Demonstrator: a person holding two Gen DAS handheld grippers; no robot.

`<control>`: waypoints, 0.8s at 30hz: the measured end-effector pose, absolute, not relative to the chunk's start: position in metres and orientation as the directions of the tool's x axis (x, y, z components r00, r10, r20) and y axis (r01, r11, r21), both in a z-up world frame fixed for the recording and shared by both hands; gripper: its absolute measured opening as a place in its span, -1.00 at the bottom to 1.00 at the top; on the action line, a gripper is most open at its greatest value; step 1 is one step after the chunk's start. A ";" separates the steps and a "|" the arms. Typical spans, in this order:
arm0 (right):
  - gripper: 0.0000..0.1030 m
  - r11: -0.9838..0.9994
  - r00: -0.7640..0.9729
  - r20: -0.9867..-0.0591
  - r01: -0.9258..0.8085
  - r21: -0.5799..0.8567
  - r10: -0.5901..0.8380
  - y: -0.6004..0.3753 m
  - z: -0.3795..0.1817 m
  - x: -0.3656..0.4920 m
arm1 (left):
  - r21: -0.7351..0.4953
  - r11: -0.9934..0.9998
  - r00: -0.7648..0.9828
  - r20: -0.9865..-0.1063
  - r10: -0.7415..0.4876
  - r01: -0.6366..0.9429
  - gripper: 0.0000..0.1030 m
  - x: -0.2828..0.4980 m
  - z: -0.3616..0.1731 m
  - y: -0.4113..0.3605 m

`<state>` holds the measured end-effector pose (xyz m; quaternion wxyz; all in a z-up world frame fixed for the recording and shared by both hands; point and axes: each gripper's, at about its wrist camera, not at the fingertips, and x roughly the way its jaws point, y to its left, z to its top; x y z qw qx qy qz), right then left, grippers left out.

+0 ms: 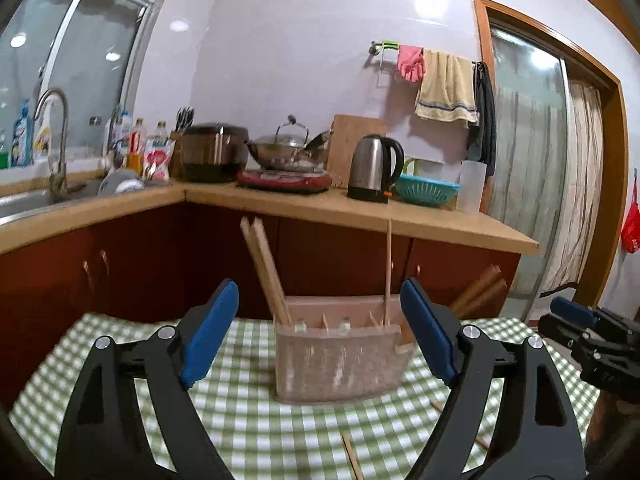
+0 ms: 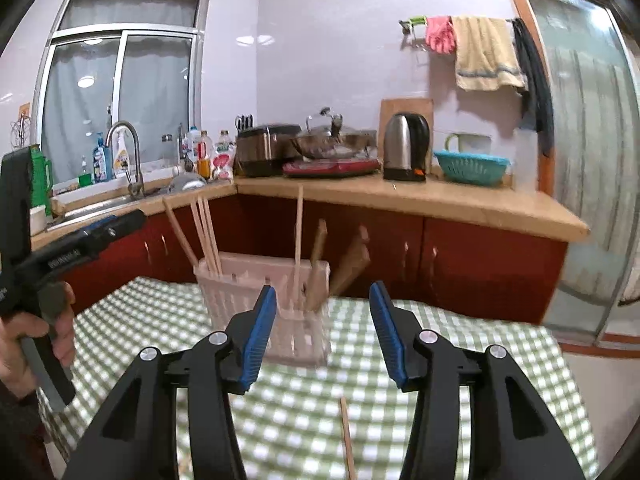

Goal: Organize utensils
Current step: 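Close the left tool on a chopstick while the right tool grasps the last chopstick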

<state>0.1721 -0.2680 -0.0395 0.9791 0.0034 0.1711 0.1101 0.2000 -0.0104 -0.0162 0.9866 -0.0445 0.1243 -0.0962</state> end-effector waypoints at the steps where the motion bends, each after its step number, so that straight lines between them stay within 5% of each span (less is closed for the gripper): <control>1: -0.06 0.977 0.914 -0.345 -0.208 0.050 0.212 -0.271 -0.047 0.166 | -0.121 0.977 0.948 -0.245 -0.202 0.177 0.58 0.194 -0.022 -0.010; 13: -0.10 0.985 0.850 -0.501 -0.165 0.045 0.165 -0.282 -0.145 0.101 | -0.145 0.983 0.902 -0.402 -0.158 0.108 0.58 0.125 -0.107 -0.015; 24: -0.37 0.989 0.794 -0.592 -0.088 0.117 0.140 -0.308 -0.193 0.093 | -0.131 0.988 0.844 -0.518 -0.142 0.086 0.58 0.104 -0.157 -0.025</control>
